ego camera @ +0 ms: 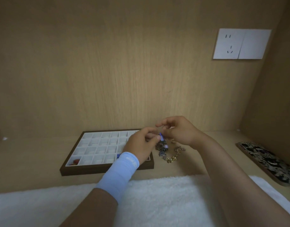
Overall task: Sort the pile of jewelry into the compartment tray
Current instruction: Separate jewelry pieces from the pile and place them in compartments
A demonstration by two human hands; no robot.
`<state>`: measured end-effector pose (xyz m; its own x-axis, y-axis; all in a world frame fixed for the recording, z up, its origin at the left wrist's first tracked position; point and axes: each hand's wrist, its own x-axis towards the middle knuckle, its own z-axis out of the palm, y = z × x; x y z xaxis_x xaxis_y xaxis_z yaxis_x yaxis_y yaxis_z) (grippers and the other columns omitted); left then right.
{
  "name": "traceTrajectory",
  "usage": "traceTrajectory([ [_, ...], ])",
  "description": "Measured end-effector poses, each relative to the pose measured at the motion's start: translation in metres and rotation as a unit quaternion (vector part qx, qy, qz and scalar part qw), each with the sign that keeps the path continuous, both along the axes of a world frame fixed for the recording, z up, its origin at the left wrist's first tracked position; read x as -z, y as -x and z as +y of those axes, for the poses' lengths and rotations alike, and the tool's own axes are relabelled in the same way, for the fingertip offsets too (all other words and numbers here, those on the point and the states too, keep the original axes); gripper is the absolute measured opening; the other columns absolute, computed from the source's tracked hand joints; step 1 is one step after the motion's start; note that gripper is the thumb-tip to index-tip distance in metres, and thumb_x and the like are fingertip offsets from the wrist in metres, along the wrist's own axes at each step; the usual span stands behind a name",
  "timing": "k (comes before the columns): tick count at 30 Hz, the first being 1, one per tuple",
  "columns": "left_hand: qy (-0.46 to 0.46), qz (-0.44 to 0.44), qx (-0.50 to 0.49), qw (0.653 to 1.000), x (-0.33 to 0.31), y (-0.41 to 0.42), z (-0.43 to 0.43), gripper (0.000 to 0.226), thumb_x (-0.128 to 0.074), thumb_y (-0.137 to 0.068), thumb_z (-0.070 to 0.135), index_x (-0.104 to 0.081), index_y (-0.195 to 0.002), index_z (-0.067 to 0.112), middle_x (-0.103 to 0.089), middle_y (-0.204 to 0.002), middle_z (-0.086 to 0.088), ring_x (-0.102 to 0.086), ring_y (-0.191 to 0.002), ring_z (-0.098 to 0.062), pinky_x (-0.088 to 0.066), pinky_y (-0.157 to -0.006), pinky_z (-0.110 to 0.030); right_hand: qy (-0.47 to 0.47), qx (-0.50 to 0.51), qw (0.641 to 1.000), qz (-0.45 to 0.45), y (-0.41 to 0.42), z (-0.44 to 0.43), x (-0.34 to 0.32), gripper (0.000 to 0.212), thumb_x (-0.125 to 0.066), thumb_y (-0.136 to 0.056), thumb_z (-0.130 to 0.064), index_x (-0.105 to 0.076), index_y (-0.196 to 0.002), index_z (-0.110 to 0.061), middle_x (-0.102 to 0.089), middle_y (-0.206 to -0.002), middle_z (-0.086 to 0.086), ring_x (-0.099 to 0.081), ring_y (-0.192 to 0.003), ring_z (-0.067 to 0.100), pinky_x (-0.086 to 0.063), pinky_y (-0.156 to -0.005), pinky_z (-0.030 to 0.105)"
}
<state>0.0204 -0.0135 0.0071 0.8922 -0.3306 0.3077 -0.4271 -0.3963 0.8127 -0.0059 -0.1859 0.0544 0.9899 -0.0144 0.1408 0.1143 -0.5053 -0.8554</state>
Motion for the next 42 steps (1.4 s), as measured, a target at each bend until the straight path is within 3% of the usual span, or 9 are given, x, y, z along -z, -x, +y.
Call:
traceTrajectory([
  [3,0.081,0.024,-0.013,0.996,-0.004,0.0,0.003,0.008,-0.07,-0.087,0.025,-0.071,-0.089,0.032,-0.073,-0.086,0.013,-0.066,-0.085,-0.001,-0.048,-0.08,-0.019,-0.055,-0.022,0.998,-0.008,-0.001,0.005,-0.002,0.024,-0.066,-0.092,-0.001,-0.07,-0.113,-0.012,-0.067,-0.078,0.0,-0.065,-0.075,0.019,-0.053,-0.072,0.033],
  [5,0.125,0.041,-0.013,0.991,-0.006,0.001,0.005,0.012,-0.071,-0.086,0.018,-0.072,-0.081,0.029,-0.073,-0.08,0.012,-0.065,-0.075,0.0,-0.047,-0.074,-0.018,-0.084,-0.024,0.996,-0.012,-0.001,0.008,-0.002,0.024,-0.067,-0.091,0.0,-0.07,-0.112,-0.011,-0.067,-0.076,0.0,-0.064,-0.075,0.019,-0.053,-0.069,0.031],
  [12,0.193,0.09,-0.016,0.977,-0.016,0.004,0.008,0.006,-0.066,-0.09,0.019,-0.07,-0.093,0.016,-0.073,-0.089,-0.004,-0.064,-0.077,-0.013,-0.052,-0.074,-0.027,-0.122,-0.005,0.992,-0.037,-0.001,0.025,-0.007,0.019,-0.07,-0.089,0.0,-0.074,-0.102,-0.013,-0.067,-0.077,0.005,-0.063,-0.062,0.012,-0.05,-0.056,0.02],
  [16,0.155,0.086,0.005,0.984,-0.022,0.002,0.011,0.01,-0.069,-0.089,0.02,-0.07,-0.099,0.017,-0.074,-0.094,-0.005,-0.068,-0.09,-0.018,-0.052,-0.081,-0.029,-0.178,0.012,0.983,-0.048,0.0,0.031,-0.011,0.016,-0.071,-0.088,-0.001,-0.073,-0.099,-0.012,-0.069,-0.089,0.016,-0.066,-0.072,0.02,-0.055,-0.06,0.025],
  [19,0.16,0.066,-0.01,0.985,-0.029,0.002,0.015,0.005,-0.069,-0.089,0.021,-0.071,-0.092,0.018,-0.073,-0.092,-0.002,-0.067,-0.087,-0.014,-0.052,-0.079,-0.024,-0.2,0.0,0.979,-0.042,0.003,0.031,-0.02,0.016,-0.068,-0.091,-0.001,-0.072,-0.104,-0.01,-0.073,-0.095,0.016,-0.07,-0.079,0.023,-0.059,-0.069,0.034],
  [23,0.19,0.052,-0.022,0.98,-0.045,-0.001,0.023,0.007,-0.069,-0.088,0.025,-0.071,-0.087,0.018,-0.073,-0.086,0.0,-0.067,-0.087,-0.015,-0.053,-0.083,-0.03,-0.193,-0.047,0.98,-0.005,0.009,0.027,-0.033,0.023,-0.069,-0.092,-0.009,-0.071,-0.115,-0.008,-0.074,-0.108,0.016,-0.073,-0.091,0.023,-0.061,-0.072,0.036],
  [28,0.185,0.085,-0.003,0.979,-0.061,0.007,0.034,0.012,-0.066,-0.091,0.024,-0.071,-0.092,0.012,-0.071,-0.076,0.003,-0.064,-0.07,-0.01,-0.054,-0.071,-0.025,-0.147,-0.08,0.986,0.003,0.014,0.037,-0.034,0.021,-0.07,-0.09,-0.003,-0.073,-0.11,-0.004,-0.075,-0.083,0.009,-0.069,-0.072,0.017,-0.059,-0.073,0.037],
  [35,0.141,0.142,-0.014,0.98,-0.057,0.019,0.072,0.012,-0.066,-0.091,0.024,-0.073,-0.094,0.015,-0.074,-0.085,-0.001,-0.066,-0.072,-0.012,-0.057,-0.076,-0.031,-0.166,-0.105,0.98,0.033,0.016,0.066,-0.025,0.024,-0.068,-0.092,-0.003,-0.069,-0.115,-0.007,-0.073,-0.088,0.01,-0.069,-0.072,0.018,-0.059,-0.065,0.035],
  [42,0.109,0.152,-0.004,0.982,-0.054,0.024,0.129,0.003,-0.067,-0.09,0.013,-0.068,-0.086,0.012,-0.074,-0.077,-0.001,-0.057,-0.061,-0.013,-0.049,-0.067,-0.026,-0.134,-0.125,0.982,0.04,0.019,0.112,-0.008,0.019,-0.059,-0.098,-0.005,-0.073,-0.11,-0.005,-0.07,-0.069,0.005,-0.062,-0.055,0.013,-0.054,-0.053,0.028],
])
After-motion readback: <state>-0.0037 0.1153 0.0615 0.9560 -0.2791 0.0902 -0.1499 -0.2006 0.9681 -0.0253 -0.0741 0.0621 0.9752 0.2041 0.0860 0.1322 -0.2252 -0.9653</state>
